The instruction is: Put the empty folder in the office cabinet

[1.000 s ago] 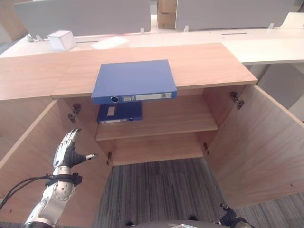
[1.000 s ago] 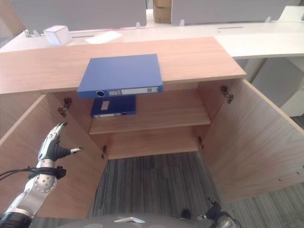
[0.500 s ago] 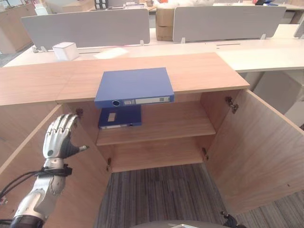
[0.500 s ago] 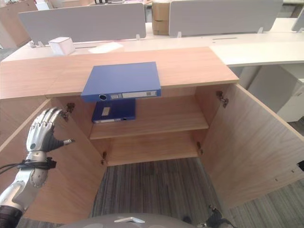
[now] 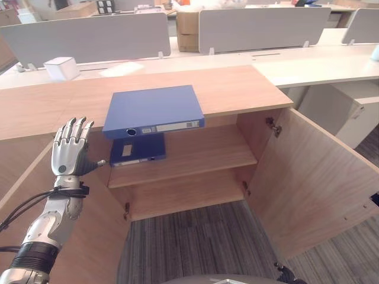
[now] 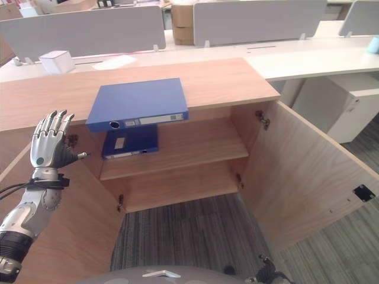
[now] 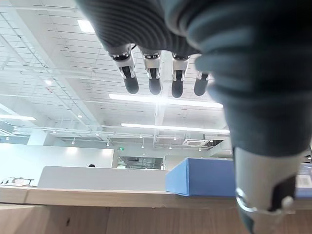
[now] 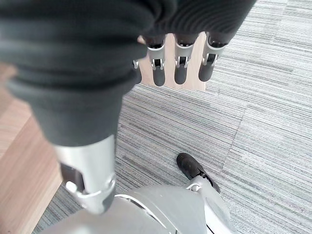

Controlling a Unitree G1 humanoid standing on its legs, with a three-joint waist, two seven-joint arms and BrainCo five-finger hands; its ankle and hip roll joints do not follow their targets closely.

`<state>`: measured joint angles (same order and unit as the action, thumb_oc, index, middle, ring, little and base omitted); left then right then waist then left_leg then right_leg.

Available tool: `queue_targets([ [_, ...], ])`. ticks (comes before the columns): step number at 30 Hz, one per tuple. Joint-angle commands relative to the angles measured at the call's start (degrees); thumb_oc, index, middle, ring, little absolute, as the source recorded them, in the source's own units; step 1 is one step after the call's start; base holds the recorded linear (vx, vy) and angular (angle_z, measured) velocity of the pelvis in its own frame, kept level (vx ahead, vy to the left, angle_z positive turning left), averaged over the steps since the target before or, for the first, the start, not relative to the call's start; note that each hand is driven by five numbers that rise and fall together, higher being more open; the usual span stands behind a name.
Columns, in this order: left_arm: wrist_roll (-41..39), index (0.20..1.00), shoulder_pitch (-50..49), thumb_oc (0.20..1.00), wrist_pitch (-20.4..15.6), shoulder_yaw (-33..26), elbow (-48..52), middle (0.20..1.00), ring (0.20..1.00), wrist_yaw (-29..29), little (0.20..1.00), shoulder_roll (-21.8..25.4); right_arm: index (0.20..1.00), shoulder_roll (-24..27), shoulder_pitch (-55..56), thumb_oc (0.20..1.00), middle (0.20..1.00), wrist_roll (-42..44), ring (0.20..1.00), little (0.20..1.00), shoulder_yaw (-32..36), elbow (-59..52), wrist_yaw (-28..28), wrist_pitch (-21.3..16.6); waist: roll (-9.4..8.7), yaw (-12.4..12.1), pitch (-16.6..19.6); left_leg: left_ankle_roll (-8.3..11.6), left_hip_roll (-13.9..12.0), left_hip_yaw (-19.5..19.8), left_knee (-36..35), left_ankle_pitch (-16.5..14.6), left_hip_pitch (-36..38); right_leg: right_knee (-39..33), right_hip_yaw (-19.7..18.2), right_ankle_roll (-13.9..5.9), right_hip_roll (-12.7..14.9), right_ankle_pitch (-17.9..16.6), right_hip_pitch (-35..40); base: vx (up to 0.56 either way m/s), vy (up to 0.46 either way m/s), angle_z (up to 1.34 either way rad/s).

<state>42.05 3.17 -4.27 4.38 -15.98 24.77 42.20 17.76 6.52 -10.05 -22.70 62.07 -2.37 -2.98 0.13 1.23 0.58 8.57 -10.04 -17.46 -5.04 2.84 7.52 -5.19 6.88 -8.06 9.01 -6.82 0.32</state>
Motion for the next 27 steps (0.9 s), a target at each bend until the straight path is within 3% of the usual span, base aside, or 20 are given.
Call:
queue_targets([
  [1,2.36,1.0,8.02,1.0,0.35,1.68,-2.93,1.0,1.0,2.4,1.0,5.08,1.0,0.37,-3.84,1.0,1.0,1.01,1.0,1.0,-2.63,0.73,1.21,-1.82,0.08,0.78,-1.06,1.82,-3.44,3.17,0.04,-1.99,0.12,0.19,-1.95,-3.11,3.24,3.57,3.54,0.02,0.008,-0.08],
  [15,3.35,1.0,17.82,1.0,2.39,11.93,-13.81,1.0,1.0,3.22,1.0,4.95,1.0,0.95,-3.45,1.0,1.0,1.53,1.0,1.0,-3.33,0.48,2.22,-2.61,-0.19,3.2,-0.82,1.57,-3.11,0.86,0.04,-2.76,1.25,0.19,-4.85,-3.58,3.06,2.49,1.84,0.01,0.006,-0.12],
  [27,3.38,1.0,28.01,1.0,5.25,18.98,-24.64,1.0,1.0,4.74,1.0,7.5,1.0,1.56,-2.89,1.0,1.0,2.14,1.0,1.0,-4.29,0.48,2.82,-3.19,-0.01,4.87,-0.45,1.48,-2.79,-0.67,0.04,-3.03,1.79,0.19,-6.49,-4.02,2.95,1.82,0.91,0.0,0.007,-0.07],
])
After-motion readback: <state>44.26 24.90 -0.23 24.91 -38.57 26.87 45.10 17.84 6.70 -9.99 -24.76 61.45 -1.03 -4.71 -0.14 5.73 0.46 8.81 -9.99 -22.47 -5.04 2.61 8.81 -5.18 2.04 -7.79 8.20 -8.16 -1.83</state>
